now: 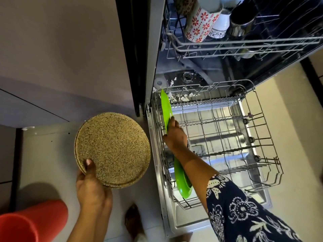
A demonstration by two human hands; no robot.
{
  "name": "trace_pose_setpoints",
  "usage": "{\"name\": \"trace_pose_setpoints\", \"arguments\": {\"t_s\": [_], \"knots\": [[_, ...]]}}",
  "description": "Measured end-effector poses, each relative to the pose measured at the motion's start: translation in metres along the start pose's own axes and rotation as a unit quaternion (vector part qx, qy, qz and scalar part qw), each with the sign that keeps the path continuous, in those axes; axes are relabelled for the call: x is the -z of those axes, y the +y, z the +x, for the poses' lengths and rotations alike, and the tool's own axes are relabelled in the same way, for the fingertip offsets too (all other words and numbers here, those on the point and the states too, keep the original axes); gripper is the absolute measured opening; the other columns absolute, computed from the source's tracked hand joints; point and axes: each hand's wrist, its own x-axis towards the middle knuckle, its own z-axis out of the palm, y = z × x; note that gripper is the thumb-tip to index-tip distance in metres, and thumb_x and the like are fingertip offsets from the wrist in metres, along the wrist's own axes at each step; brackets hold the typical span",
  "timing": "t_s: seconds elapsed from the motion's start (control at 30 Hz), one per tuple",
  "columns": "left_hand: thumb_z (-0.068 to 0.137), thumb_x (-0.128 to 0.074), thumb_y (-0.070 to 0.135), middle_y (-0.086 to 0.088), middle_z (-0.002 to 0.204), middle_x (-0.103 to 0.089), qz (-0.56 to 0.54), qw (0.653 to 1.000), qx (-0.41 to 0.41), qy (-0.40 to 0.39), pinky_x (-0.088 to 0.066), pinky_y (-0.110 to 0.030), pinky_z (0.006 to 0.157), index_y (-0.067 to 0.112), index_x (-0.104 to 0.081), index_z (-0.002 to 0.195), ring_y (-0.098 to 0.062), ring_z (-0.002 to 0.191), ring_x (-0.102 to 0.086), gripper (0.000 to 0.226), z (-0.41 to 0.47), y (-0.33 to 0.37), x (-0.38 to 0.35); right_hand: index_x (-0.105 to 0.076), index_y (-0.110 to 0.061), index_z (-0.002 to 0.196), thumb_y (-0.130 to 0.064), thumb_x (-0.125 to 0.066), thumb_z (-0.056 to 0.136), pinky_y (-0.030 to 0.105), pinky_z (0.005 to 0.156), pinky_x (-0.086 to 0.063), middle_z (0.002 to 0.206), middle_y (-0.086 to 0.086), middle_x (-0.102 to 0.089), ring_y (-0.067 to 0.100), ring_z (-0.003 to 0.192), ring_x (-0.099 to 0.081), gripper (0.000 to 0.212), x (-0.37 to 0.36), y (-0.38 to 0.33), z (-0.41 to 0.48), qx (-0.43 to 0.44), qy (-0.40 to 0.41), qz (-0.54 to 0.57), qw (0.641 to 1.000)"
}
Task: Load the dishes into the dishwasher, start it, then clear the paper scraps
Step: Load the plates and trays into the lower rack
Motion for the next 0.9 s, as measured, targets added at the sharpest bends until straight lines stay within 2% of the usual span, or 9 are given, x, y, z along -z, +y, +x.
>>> {"name": "trace_pose_setpoints", "arguments": {"t_s": [0.1, 0.2, 0.3, 0.37, 0.53, 0.67, 0.73, 0.8, 0.9], "knots": [[0.098, -0.047, 0.019, 0.014, 0.089, -0.073, -0.003, 1.000, 0.000, -0.004, -0.052, -0.038, 0.088, 0.025, -0.068, 0.094, -0.013, 0.106, -0.061, 0.021, 0.002, 0.000, 0.002, -0.001, -0.003, 0.147, -0.013, -0.043, 0.095, 0.044, 0.087, -0.053, 0.141, 0.022, -0.040, 0.037, 0.111, -0.058, 0.068, 0.015, -0.026, 0.002, 0.026, 0.053, -0.082, 0.995], [0.098, -0.047, 0.018, 0.014, 0.089, -0.073, -0.010, 1.000, 0.000, -0.007, -0.050, -0.040, 0.092, 0.030, -0.073, 0.086, -0.015, 0.110, -0.060, 0.031, 0.001, 0.002, 0.000, -0.017, 0.008, 0.140, -0.011, -0.042, 0.097, 0.032, 0.084, -0.053, 0.122, 0.018, -0.056, 0.027, 0.105, -0.062, 0.053, 0.040, -0.037, 0.001, 0.045, 0.084, -0.170, 0.981], [0.098, -0.047, 0.018, 0.015, 0.086, -0.073, -0.019, 1.000, 0.009, -0.008, -0.049, -0.042, 0.095, 0.023, -0.066, 0.094, -0.015, 0.108, -0.061, 0.020, -0.003, 0.004, -0.003, -0.038, 0.003, 0.128, -0.014, -0.042, 0.099, 0.021, 0.065, -0.049, 0.103, 0.006, -0.063, 0.014, 0.086, -0.064, 0.034, 0.062, -0.020, -0.012, 0.048, 0.121, -0.231, 0.964], [0.098, -0.047, 0.019, 0.016, 0.083, -0.073, -0.023, 1.000, 0.012, -0.012, -0.044, -0.046, 0.100, 0.022, -0.062, 0.096, -0.014, 0.104, -0.061, 0.016, -0.005, 0.003, -0.007, -0.039, 0.002, 0.126, -0.012, -0.037, 0.100, 0.022, 0.057, -0.049, 0.095, 0.006, -0.064, 0.015, 0.074, -0.065, 0.029, 0.064, -0.007, -0.021, 0.030, 0.145, -0.207, 0.967], [0.099, -0.046, 0.020, 0.017, 0.081, -0.073, -0.026, 0.999, 0.012, -0.026, -0.046, -0.043, 0.097, 0.021, -0.067, 0.090, -0.013, 0.106, -0.060, 0.023, -0.011, 0.003, -0.016, -0.032, -0.002, 0.133, -0.003, -0.032, 0.098, 0.030, 0.067, -0.056, 0.103, 0.014, -0.064, 0.025, 0.081, -0.067, 0.034, 0.046, 0.001, -0.014, -0.005, 0.142, -0.047, 0.989], [0.098, -0.047, 0.020, 0.017, 0.079, -0.073, -0.020, 0.999, 0.017, -0.023, -0.046, -0.044, 0.095, 0.022, -0.063, 0.093, -0.011, 0.099, -0.061, 0.017, -0.012, 0.000, -0.016, -0.022, -0.002, 0.141, -0.002, -0.034, 0.097, 0.034, 0.079, -0.052, 0.123, 0.018, -0.055, 0.030, 0.100, -0.064, 0.046, 0.022, 0.005, -0.010, -0.036, 0.089, -0.024, 0.995], [0.098, -0.047, 0.020, 0.017, 0.080, -0.073, -0.018, 0.999, 0.021, -0.024, -0.047, -0.044, 0.094, 0.025, -0.070, 0.088, -0.010, 0.097, -0.062, 0.026, -0.011, 0.000, -0.015, -0.013, -0.002, 0.145, -0.002, -0.037, 0.096, 0.037, 0.084, -0.051, 0.131, 0.020, -0.049, 0.032, 0.109, -0.059, 0.055, 0.014, 0.005, -0.005, -0.046, 0.058, -0.018, 0.997], [0.098, -0.047, 0.021, 0.016, 0.082, -0.073, -0.021, 0.999, 0.024, -0.029, -0.050, -0.043, 0.091, 0.034, -0.076, 0.077, -0.010, 0.098, -0.063, 0.039, -0.010, -0.001, -0.013, -0.008, -0.004, 0.147, -0.004, -0.040, 0.095, 0.040, 0.091, -0.048, 0.138, 0.022, -0.042, 0.035, 0.117, -0.053, 0.061, 0.007, 0.005, 0.004, -0.048, 0.025, -0.002, 0.999], [0.099, -0.045, 0.021, 0.018, 0.083, -0.073, -0.016, 0.999, 0.022, -0.033, -0.053, -0.037, 0.084, 0.025, -0.070, 0.090, -0.011, 0.104, -0.061, 0.027, -0.008, -0.002, -0.010, -0.006, -0.007, 0.148, -0.020, -0.040, 0.099, 0.045, 0.098, -0.041, 0.142, 0.021, -0.038, 0.039, 0.126, -0.044, 0.061, 0.007, 0.003, 0.018, -0.061, -0.022, 0.046, 0.997]]}}
